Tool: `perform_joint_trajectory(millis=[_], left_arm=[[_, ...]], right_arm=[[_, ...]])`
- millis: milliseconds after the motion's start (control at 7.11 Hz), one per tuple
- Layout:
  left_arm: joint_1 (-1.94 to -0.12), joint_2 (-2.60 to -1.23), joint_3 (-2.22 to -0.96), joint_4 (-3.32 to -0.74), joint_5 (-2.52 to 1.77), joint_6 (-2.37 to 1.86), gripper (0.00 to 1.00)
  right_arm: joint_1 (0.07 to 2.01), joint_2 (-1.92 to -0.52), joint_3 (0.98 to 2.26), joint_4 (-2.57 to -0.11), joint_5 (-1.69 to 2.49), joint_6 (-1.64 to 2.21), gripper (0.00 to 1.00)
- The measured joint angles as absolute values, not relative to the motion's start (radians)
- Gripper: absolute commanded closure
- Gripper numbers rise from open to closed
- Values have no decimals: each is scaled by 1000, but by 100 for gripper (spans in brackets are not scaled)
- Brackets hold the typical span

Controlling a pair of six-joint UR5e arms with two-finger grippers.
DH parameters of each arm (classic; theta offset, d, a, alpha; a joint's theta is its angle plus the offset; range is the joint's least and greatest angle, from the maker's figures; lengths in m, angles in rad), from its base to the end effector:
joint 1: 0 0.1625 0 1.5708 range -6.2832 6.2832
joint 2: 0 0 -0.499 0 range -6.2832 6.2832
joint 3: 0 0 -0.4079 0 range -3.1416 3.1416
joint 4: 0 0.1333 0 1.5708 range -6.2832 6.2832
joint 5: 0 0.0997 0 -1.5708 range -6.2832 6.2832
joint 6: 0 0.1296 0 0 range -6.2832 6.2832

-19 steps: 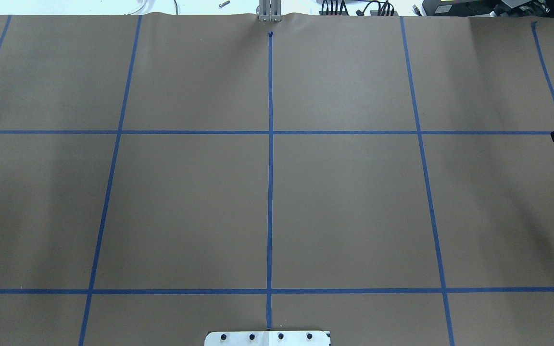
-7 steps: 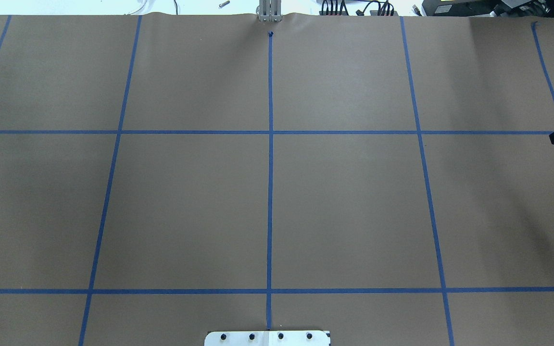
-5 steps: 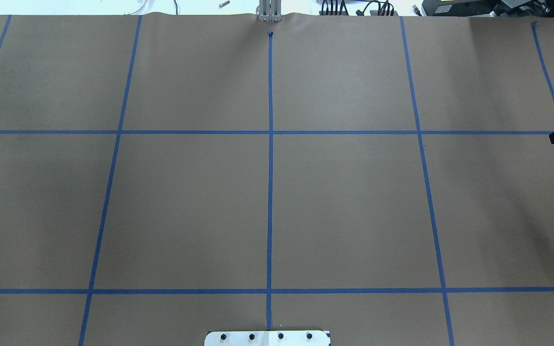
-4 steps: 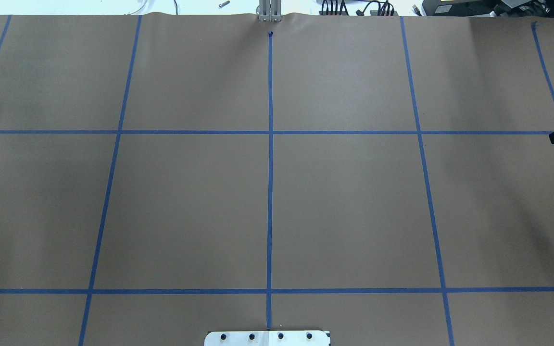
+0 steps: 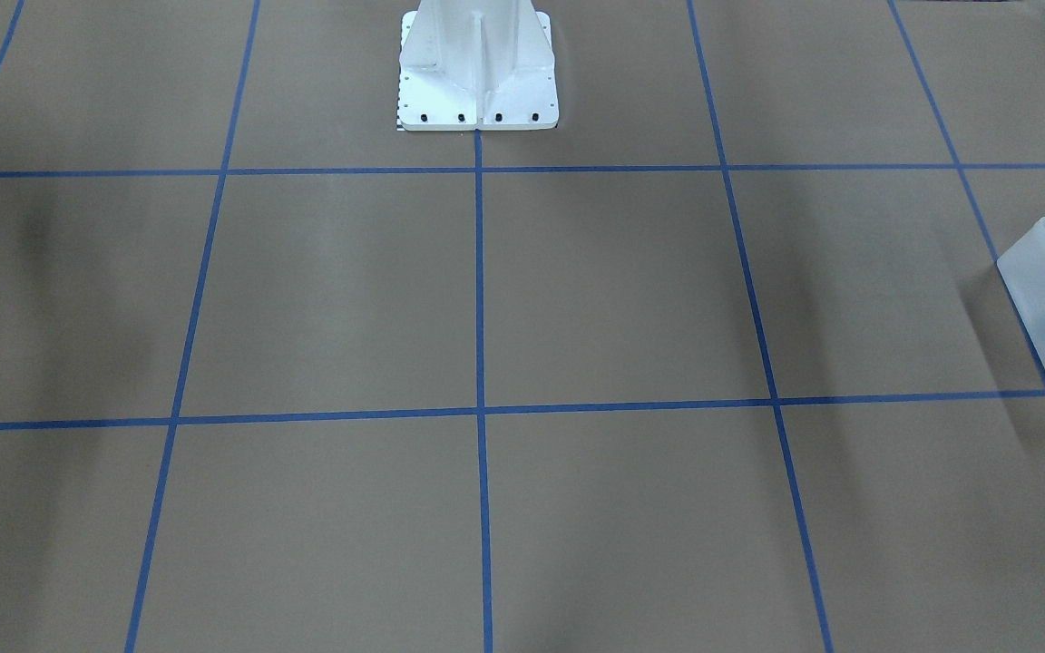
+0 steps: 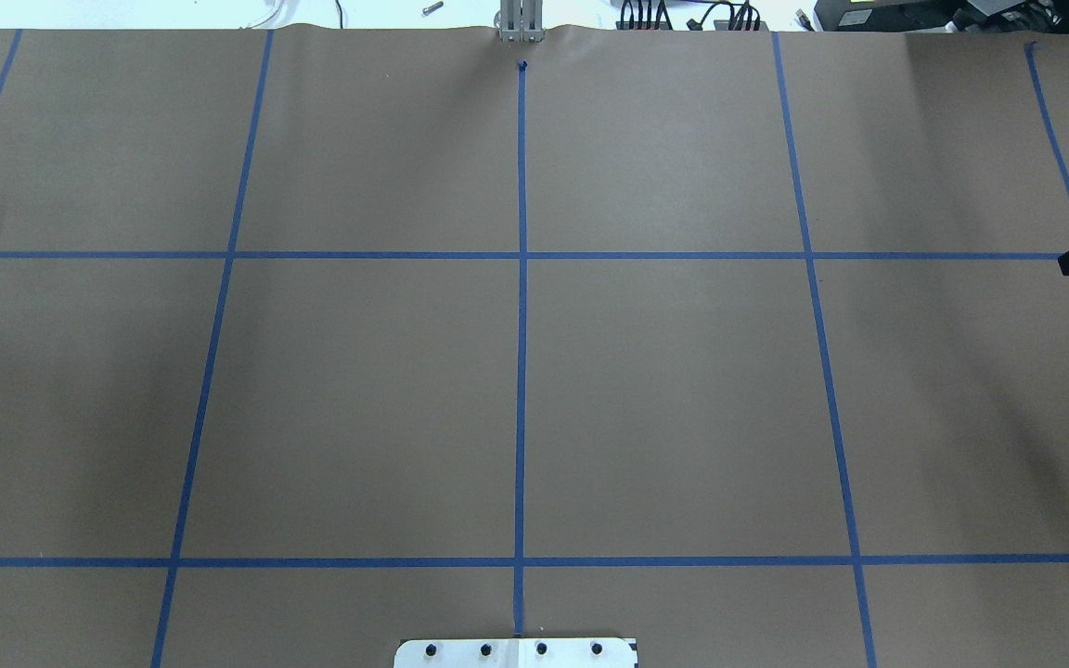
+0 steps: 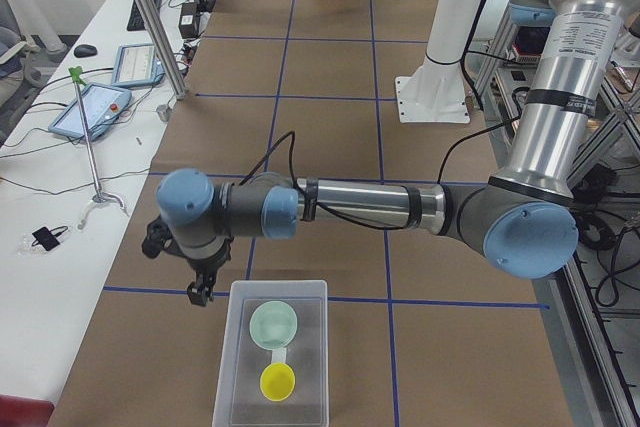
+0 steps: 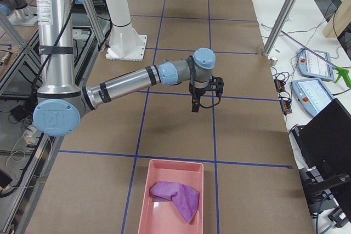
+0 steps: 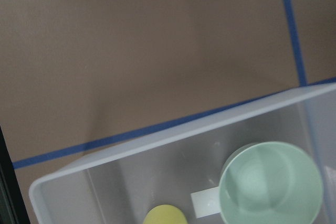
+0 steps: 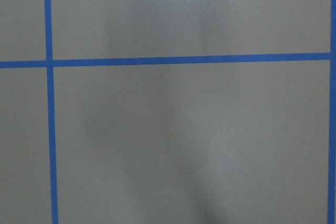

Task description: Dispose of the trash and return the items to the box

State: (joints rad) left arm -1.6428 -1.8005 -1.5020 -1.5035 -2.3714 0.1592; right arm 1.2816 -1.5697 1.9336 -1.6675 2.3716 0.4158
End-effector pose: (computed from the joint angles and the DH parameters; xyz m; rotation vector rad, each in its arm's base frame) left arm -0.0851 -0.6194 0.6636 0.1803 0.7849 0.1199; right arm -0.1045 -0.4924 0.5770 -0.0376 -0.8338 0.0122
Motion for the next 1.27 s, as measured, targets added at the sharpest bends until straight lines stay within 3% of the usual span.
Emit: perform_joint_trajectory(millis=[281, 562, 1266], left_arm=[[-1511, -1741, -1800, -1410, -2389, -77, 3], [-1388, -1685, -1974, -1361, -2385, -235, 3], [-1360, -1638, -1919, -1353, -2331, -182, 2]], right_arm=[[1282, -1565, 1935, -1668, 2371, 416, 0], [1284, -1556, 1934, -1668, 2370, 416, 0], [1403, -1628, 1919, -1670, 2369, 276, 0]])
